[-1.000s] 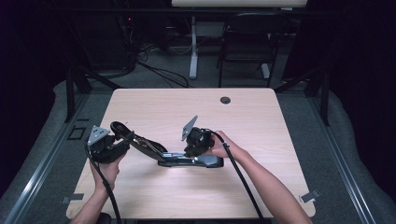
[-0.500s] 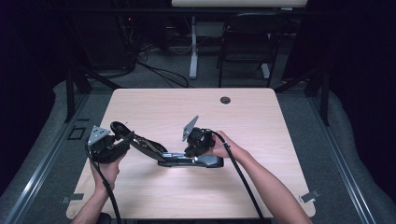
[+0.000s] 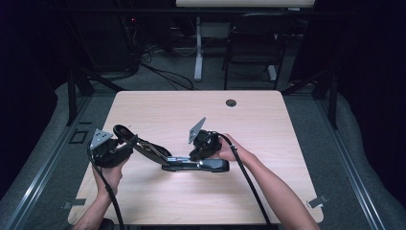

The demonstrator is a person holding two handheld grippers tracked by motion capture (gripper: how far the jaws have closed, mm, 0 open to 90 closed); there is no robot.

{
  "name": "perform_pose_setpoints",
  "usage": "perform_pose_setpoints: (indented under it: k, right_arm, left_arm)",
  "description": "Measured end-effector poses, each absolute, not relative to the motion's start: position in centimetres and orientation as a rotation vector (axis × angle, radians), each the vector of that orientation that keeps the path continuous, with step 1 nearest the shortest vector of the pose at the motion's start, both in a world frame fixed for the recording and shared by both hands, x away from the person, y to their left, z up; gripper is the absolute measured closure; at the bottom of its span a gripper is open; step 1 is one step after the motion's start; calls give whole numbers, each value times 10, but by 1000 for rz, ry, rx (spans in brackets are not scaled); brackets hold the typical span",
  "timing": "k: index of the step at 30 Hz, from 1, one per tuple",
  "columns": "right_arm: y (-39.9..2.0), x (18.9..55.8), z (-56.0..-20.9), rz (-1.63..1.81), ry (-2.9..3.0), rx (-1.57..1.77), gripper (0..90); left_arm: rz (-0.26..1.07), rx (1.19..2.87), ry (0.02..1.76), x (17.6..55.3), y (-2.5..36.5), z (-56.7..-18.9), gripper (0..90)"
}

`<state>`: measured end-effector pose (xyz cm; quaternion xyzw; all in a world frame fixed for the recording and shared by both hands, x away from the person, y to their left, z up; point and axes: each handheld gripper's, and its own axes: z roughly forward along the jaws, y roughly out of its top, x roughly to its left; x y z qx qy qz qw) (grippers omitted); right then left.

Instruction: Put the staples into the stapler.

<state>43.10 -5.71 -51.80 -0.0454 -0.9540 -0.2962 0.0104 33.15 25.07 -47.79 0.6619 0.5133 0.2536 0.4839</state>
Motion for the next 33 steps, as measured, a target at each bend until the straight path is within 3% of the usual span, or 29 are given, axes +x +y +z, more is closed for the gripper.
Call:
perform_pose_setpoints:
  k: [16, 24, 33]
  right_arm:
    - [-64, 434, -515, -916, -2989, -175, 740]
    - [-71, 430, -508, -912, -3038, -290, 636]
    - [-91, 420, -499, -931, -3079, -523, 609]
  left_arm:
    - [617, 1615, 1251, 332, 251, -478, 571]
    - [617, 1611, 1253, 332, 250, -478, 572]
    - [616, 1612, 1257, 331, 249, -477, 575]
